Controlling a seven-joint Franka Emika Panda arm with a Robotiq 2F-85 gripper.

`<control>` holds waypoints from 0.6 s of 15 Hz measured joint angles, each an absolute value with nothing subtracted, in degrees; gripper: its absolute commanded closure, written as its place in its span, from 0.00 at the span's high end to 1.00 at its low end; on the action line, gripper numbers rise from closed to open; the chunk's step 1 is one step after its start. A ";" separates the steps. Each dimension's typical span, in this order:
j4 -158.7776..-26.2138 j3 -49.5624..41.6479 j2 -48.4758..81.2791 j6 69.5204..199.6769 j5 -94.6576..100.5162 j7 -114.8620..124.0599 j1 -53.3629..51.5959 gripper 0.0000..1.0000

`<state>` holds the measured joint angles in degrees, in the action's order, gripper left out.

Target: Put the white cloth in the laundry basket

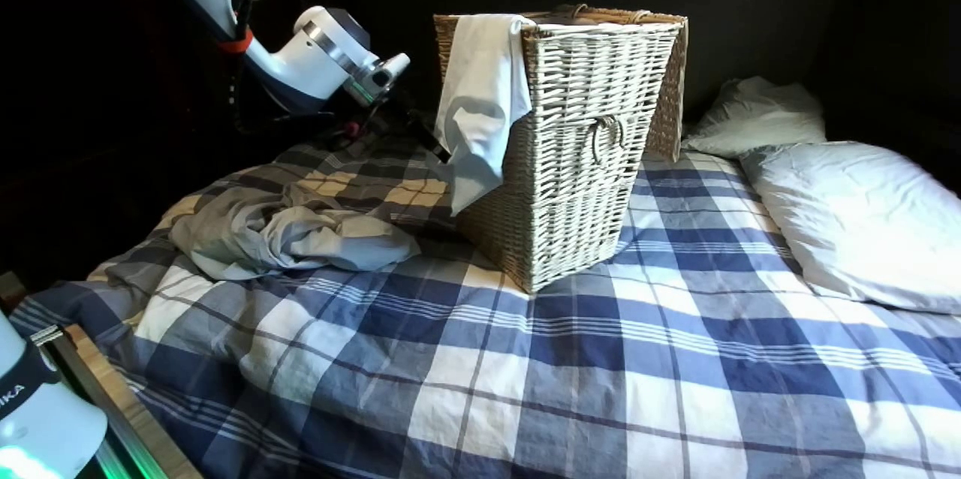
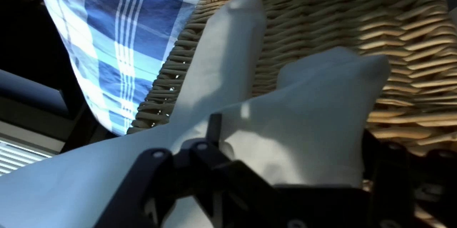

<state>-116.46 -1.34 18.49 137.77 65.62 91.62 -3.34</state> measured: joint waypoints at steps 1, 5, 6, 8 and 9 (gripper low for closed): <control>-116.46 -1.27 18.54 136.84 65.32 91.51 -3.34 0.42; -116.04 -0.96 18.13 133.05 64.44 90.23 -3.56 0.13; -115.91 -0.87 17.87 132.04 64.19 89.72 -3.59 0.06; -115.71 -0.79 17.26 130.38 63.18 88.21 -3.58 0.00; -115.63 -0.80 16.94 130.00 62.58 87.33 -3.51 0.00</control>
<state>-115.63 -0.80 16.94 130.00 62.58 87.33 -3.51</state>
